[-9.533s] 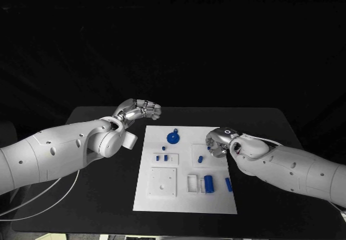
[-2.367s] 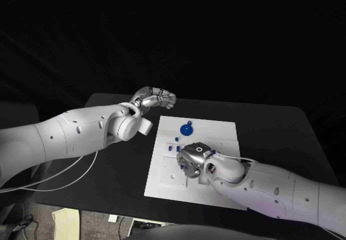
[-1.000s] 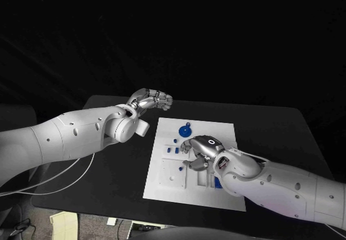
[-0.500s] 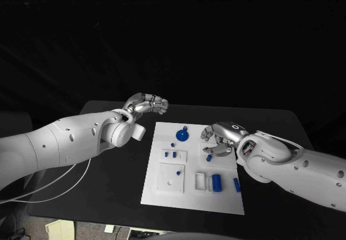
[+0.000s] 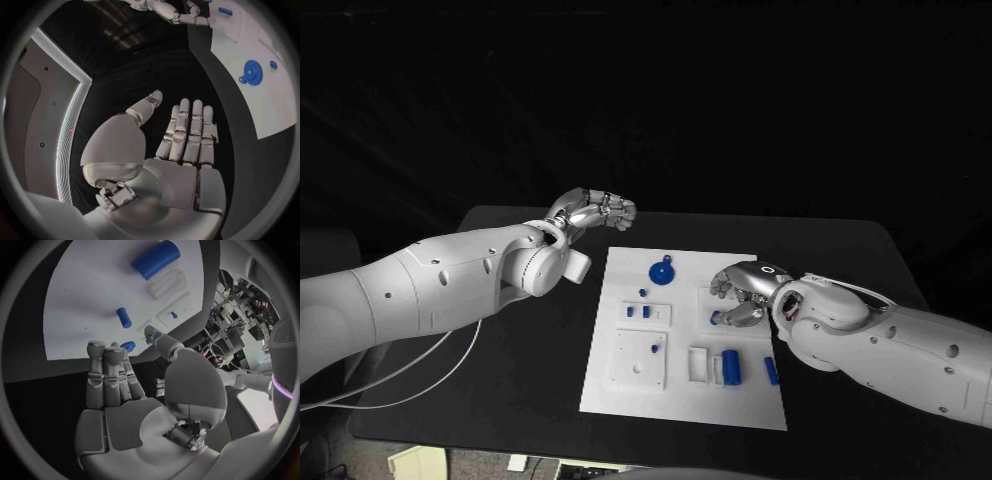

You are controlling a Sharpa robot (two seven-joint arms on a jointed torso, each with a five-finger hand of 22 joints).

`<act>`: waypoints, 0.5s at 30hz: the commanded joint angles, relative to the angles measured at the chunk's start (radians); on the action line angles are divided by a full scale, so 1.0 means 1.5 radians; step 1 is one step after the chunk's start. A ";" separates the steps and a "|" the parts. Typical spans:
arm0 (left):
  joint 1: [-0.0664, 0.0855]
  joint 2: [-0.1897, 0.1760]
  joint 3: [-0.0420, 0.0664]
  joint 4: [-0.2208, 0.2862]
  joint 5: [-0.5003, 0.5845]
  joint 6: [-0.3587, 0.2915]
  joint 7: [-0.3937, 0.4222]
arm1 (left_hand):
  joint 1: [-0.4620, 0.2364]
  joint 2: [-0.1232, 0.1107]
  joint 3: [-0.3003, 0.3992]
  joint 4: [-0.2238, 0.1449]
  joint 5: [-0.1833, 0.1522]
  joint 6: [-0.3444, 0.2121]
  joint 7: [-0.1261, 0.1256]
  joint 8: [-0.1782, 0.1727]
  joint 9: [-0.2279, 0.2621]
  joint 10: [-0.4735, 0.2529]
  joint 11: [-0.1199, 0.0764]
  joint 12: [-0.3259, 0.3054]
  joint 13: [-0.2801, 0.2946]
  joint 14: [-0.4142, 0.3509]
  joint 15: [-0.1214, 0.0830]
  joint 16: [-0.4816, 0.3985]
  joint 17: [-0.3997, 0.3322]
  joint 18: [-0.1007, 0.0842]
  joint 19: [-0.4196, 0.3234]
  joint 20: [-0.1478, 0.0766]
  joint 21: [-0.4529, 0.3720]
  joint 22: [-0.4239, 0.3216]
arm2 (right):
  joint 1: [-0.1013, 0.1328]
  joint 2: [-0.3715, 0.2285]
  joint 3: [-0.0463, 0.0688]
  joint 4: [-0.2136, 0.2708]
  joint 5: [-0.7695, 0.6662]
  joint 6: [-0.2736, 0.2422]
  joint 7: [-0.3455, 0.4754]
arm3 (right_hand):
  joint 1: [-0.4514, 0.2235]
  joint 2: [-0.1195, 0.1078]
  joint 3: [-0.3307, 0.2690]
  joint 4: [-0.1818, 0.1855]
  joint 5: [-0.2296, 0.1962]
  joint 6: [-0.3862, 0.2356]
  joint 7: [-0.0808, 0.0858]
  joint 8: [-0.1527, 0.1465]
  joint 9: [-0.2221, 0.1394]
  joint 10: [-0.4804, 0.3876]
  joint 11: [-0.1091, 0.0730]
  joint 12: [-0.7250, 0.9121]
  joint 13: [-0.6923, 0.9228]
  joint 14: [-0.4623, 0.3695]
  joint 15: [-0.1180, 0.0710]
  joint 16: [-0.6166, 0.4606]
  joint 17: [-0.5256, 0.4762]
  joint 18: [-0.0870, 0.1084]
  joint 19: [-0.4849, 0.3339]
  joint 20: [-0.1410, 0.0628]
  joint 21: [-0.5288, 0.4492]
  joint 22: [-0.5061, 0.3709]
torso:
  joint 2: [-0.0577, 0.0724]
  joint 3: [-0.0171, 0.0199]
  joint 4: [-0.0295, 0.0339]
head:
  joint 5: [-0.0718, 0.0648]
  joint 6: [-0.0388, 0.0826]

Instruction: Assemble the parts on the task board

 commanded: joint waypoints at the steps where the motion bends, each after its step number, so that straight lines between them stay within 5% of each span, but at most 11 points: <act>1: 0.000 0.002 0.000 0.000 0.005 0.010 0.006 | -0.002 0.002 -0.004 0.001 0.001 -0.001 0.003 0.004 -0.001 0.001 0.003 -0.002 -0.001 0.004 0.002 -0.003 0.001 0.013 0.005 -0.001 -0.003 0.001 | -0.003 0.004 0.000 -0.004 -0.017 0.026 0.000 | -0.001 0.001 -0.001 0.001 -0.004 -0.002 -0.001 0.001 -0.001 -0.001 0.000 0.001 -0.002 0.000 0.003 0.001 -0.001 0.047 -0.002 -0.001 -0.003 0.009 | 0.001 0.0000 0.0011 | 0.000 -0.002; 15: 0.000 0.002 0.000 -0.001 0.005 0.011 0.006 | -0.002 0.002 -0.004 0.002 0.001 -0.002 0.003 0.004 -0.001 0.001 0.003 -0.002 -0.001 0.004 0.002 -0.003 0.001 0.013 0.005 -0.001 -0.003 0.001 | -0.008 0.013 -0.010 -0.011 -0.031 0.033 -0.003 | 0.033 0.009 0.043 0.017 -0.009 0.027 -0.015 0.023 0.005 0.048 -0.017 0.021 -0.008 0.004 -0.013 0.007 -0.004 0.047 0.006 -0.002 -0.001 0.010 | 0.000 -0.0022 0.0013 | 0.001 -0.008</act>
